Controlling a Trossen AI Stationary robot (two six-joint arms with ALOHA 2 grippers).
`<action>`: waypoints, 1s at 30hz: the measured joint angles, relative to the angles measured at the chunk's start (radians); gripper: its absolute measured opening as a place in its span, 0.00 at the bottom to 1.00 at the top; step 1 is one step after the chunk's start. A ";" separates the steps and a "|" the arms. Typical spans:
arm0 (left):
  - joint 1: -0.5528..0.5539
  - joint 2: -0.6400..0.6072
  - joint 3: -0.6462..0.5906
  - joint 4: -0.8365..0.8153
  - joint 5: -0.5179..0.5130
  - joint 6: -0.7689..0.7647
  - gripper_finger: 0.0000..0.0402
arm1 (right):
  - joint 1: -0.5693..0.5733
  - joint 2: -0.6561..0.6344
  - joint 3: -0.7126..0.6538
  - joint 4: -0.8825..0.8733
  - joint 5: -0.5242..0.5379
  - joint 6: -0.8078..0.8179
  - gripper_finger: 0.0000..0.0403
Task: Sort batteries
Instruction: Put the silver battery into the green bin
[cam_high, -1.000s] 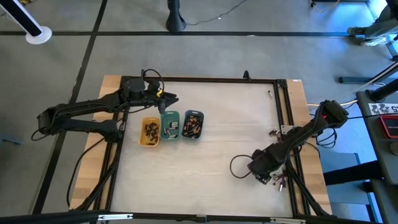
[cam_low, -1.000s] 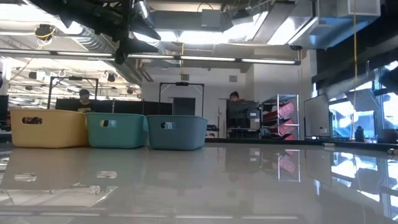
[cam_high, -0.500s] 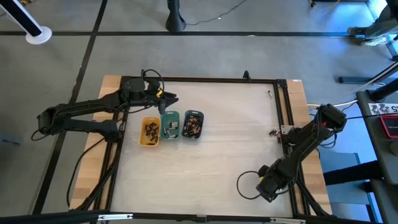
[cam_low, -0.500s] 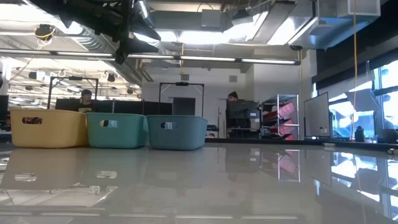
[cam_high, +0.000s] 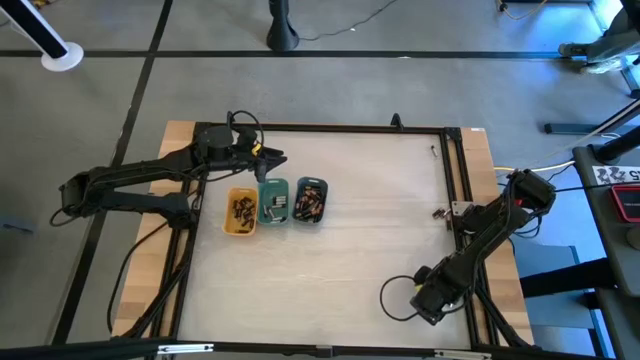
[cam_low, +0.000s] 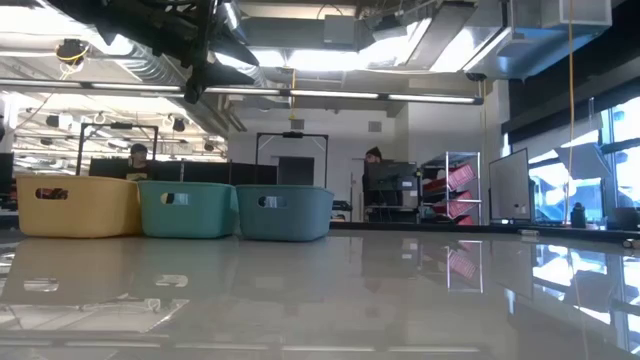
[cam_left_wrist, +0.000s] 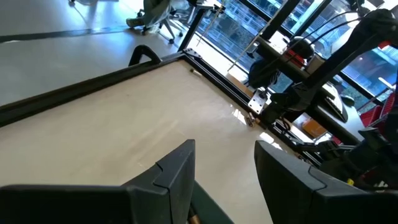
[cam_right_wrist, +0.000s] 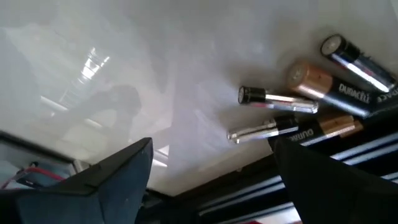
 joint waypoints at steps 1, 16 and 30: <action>-0.001 0.000 0.000 0.000 0.000 -0.002 0.39 | 0.002 0.000 -0.009 0.010 0.003 0.007 0.83; 0.000 0.000 0.000 0.000 0.002 -0.027 0.39 | 0.024 -0.001 -0.092 0.052 0.046 0.055 0.83; 0.000 0.000 0.000 0.000 0.003 -0.056 0.39 | -0.004 -0.003 -0.120 0.092 0.073 0.030 0.83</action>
